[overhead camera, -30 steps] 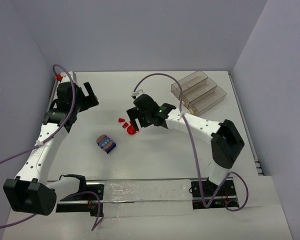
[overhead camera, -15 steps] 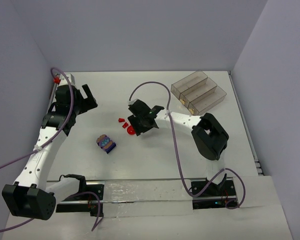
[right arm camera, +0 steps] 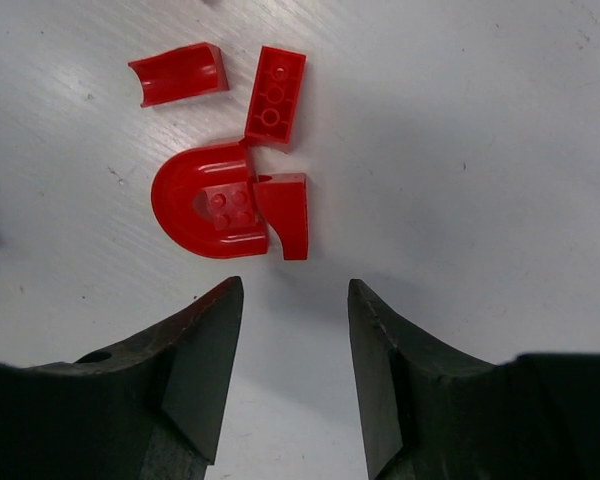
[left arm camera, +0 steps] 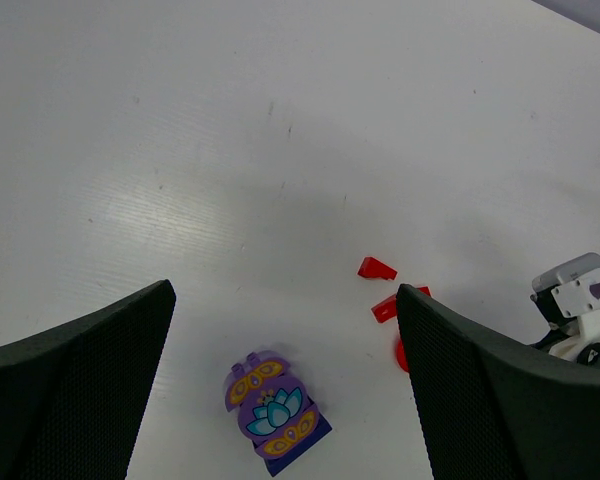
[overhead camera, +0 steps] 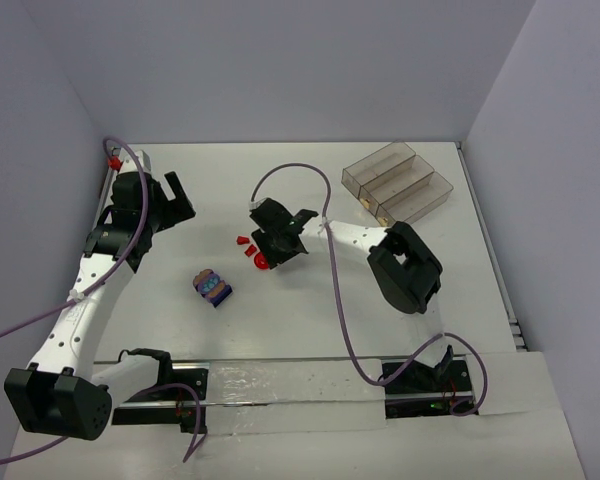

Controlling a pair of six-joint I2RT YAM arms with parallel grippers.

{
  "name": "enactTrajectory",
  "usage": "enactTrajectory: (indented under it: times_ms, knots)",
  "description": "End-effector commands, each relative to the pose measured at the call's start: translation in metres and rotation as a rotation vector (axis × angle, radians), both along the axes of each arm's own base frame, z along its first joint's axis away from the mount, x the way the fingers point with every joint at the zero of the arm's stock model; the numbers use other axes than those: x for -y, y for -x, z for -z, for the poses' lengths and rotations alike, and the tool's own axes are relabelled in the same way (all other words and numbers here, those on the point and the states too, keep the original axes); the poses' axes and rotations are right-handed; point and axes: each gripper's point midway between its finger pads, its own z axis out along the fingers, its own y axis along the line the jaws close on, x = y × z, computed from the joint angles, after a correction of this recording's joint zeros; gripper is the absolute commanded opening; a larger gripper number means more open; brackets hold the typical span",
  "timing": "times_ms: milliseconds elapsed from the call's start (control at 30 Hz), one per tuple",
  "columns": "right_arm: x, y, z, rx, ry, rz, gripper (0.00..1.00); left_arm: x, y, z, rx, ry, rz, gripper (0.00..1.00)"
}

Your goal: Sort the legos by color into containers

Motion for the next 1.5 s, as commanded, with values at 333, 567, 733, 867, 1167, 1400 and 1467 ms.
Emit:
enactTrajectory:
  times_ms: [333, 567, 733, 867, 1167, 1400, 1467]
  knots:
    - [-0.018, -0.019, -0.003, 0.03, -0.031, 0.001, 0.44, -0.002, 0.001, -0.01, 0.03, -0.001, -0.01, 0.99]
    - [-0.018, -0.023, 0.001, 0.03, -0.029, 0.014, 0.41, -0.002, 0.002, -0.011, 0.028, -0.003, -0.01, 0.99]
    - [-0.018, -0.025, 0.003, 0.029, -0.031, 0.018, 0.35, -0.001, 0.002, -0.009, 0.033, 0.004, -0.004, 0.99]
    - [-0.019, -0.025, 0.007, 0.019, -0.044, 0.023, 0.29, 0.0, 0.002, -0.005, 0.009, 0.001, -0.004, 0.99]
    - [-0.014, -0.02, 0.001, 0.021, -0.063, 0.033, 0.13, -0.001, 0.007, -0.014, 0.031, 0.007, -0.001, 0.99]
    - [0.005, -0.022, -0.014, 0.056, -0.061, 0.088, 0.12, 0.002, 0.004, -0.009, 0.017, 0.014, 0.008, 0.99]
    - [0.014, -0.025, -0.02, 0.061, -0.069, 0.108, 0.12, 0.003, 0.003, -0.009, 0.018, 0.015, 0.009, 0.99]
